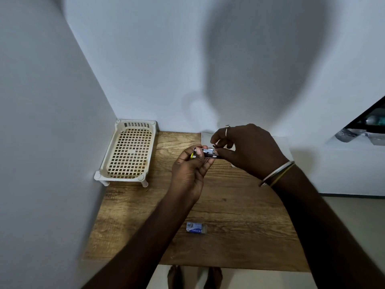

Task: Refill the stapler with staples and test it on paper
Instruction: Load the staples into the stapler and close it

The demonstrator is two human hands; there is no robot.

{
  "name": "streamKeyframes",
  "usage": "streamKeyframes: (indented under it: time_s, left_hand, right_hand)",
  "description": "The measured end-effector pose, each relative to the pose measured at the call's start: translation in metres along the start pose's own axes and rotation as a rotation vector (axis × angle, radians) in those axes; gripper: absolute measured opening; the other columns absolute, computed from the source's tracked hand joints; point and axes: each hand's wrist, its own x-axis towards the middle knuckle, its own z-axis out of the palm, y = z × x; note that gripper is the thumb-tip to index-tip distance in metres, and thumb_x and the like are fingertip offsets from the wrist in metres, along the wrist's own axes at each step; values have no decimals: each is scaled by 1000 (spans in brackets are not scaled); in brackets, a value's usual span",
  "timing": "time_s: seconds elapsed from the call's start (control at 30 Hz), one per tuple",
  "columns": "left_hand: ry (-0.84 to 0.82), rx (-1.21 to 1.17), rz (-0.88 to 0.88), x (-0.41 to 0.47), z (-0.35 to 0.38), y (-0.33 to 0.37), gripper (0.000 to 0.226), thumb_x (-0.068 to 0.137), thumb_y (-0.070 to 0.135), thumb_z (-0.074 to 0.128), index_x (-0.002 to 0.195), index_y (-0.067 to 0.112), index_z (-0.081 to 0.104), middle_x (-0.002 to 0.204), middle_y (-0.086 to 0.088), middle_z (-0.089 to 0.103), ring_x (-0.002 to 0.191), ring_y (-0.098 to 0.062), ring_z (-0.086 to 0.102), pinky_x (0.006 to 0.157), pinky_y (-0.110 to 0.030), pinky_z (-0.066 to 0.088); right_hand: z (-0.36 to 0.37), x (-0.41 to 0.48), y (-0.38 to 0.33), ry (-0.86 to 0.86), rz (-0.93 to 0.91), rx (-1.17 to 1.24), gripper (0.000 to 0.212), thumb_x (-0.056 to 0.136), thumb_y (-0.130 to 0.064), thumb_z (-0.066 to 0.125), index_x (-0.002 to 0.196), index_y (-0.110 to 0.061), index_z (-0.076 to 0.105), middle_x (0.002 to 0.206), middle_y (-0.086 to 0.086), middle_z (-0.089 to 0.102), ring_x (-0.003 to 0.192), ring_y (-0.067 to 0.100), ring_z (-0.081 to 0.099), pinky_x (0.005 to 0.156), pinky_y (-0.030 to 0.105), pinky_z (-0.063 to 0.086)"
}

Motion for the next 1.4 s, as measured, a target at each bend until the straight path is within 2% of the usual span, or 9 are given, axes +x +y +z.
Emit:
streamKeyframes:
  time_s: [0.23,0.33,0.53,0.63,0.83,0.93,1.1,1.27,1.4]
  left_hand:
    - [-58,79,102,1,-3,5,9,92,-2,62,94,5,69,96,-9,74,91,-21,75,76,-33,63]
    - [-60,62,112,2,-1,8,7,90,0,64,92,5,68,92,-7,75,88,-19,76,74,-32,63]
    - [-43,-51,9,4,2,5,17,97,-4,57,89,6,69,90,-10,75,83,-18,78,68,-26,61]
    - [-12,-111,-81,4,1,-3,7,95,2,59,96,5,65,93,-11,73,80,-16,77,67,-25,62]
    - [85,-216,-224,0,-12,-30,13,103,7,53,101,-2,63,98,-16,74,83,-20,77,71,-29,65]
    - [99,-209,-215,-1,-18,-32,13,103,8,53,106,-2,61,109,-19,69,95,-25,73,78,-31,64]
    - [47,-125,-67,1,-28,-21,8,93,5,61,100,1,62,107,-17,67,97,-23,71,77,-31,64]
    - [-31,-151,65,6,-28,-6,21,101,-4,49,95,6,65,103,-8,75,93,-16,76,76,-28,62]
    - [-44,-193,91,6,-24,-3,23,94,-10,53,90,10,66,107,-3,79,89,-13,78,77,-28,63]
  right_hand:
    - [-6,5,-5,-67,-10,63,14,84,-29,70,96,-32,66,82,-18,71,76,7,68,78,34,56]
    - [-4,3,-5,-39,-20,62,21,84,-29,67,104,-34,63,83,-16,71,76,8,67,75,36,55]
    - [3,0,-4,68,-57,76,25,84,-27,67,107,-37,71,84,-15,67,75,7,63,68,29,51]
    - [7,6,-1,-20,4,69,21,82,-29,68,101,-37,71,83,-15,68,76,7,65,71,28,51]
    - [24,21,1,-316,104,-16,16,81,-28,70,96,-34,71,86,-12,69,88,14,66,75,28,50]
    - [29,22,2,-362,108,0,21,80,-23,69,98,-34,71,82,-13,67,89,12,64,81,30,52]
    - [28,21,2,-291,53,80,19,81,-37,73,100,-35,70,83,-15,71,77,7,62,78,34,56]
    - [21,20,-4,-121,8,271,26,79,-23,72,102,-34,72,79,-15,70,74,7,66,77,37,57]
    - [18,21,-12,21,-59,146,25,81,-19,66,100,-33,75,72,-20,59,78,8,63,75,38,58]
